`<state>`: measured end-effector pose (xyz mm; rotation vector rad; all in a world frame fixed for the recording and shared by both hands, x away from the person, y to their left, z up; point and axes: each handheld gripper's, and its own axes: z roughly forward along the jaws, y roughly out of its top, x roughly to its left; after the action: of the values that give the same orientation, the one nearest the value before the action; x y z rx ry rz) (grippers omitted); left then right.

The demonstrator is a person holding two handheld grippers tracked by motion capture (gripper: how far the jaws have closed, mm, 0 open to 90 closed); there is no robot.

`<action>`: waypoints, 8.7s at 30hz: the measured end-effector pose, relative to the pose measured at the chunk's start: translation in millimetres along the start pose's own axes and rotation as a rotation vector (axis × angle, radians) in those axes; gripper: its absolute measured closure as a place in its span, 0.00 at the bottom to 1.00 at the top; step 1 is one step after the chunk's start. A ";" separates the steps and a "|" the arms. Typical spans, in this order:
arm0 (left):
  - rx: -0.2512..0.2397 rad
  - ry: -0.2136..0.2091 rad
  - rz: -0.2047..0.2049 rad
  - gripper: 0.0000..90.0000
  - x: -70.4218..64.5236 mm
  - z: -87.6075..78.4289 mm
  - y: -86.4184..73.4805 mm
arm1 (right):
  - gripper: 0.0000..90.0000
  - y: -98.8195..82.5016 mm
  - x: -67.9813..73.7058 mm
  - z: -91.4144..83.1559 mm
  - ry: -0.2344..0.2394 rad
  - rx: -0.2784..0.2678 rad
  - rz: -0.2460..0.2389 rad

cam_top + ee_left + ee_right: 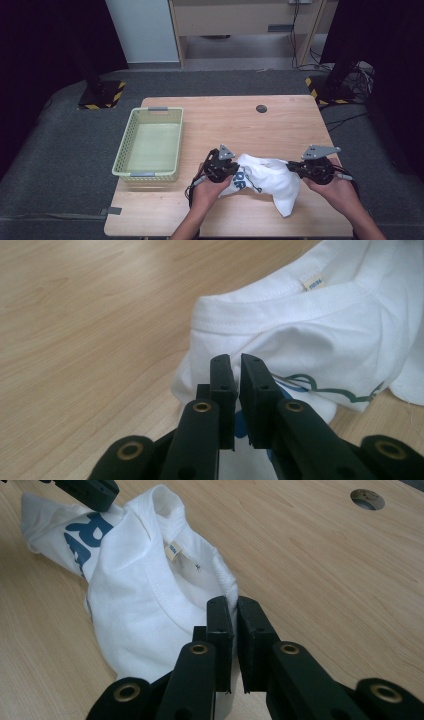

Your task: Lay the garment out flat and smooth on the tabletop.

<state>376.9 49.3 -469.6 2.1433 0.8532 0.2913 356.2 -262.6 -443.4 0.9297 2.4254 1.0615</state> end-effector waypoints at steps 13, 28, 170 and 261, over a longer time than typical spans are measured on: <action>-0.018 -0.010 -0.059 0.78 8.8 9.1 -3.3 | 0.95 3.2 2.5 1.1 0.001 0.006 -0.009; 0.003 -0.043 -0.083 0.88 11.5 18.7 -11.6 | 0.95 -1.8 0.2 -0.8 -0.004 0.003 0.002; -0.079 0.149 -0.091 0.98 80.4 -13.2 99.8 | 0.95 74.4 -88.1 12.0 -0.107 -0.033 0.114; 0.095 0.263 -0.189 0.83 86.4 38.3 1.2 | 0.83 -36.0 -86.3 49.4 -0.151 0.168 0.163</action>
<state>459.7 83.1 -500.2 2.1210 1.2339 0.4497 429.8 -313.6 -499.5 1.2336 2.3733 0.8151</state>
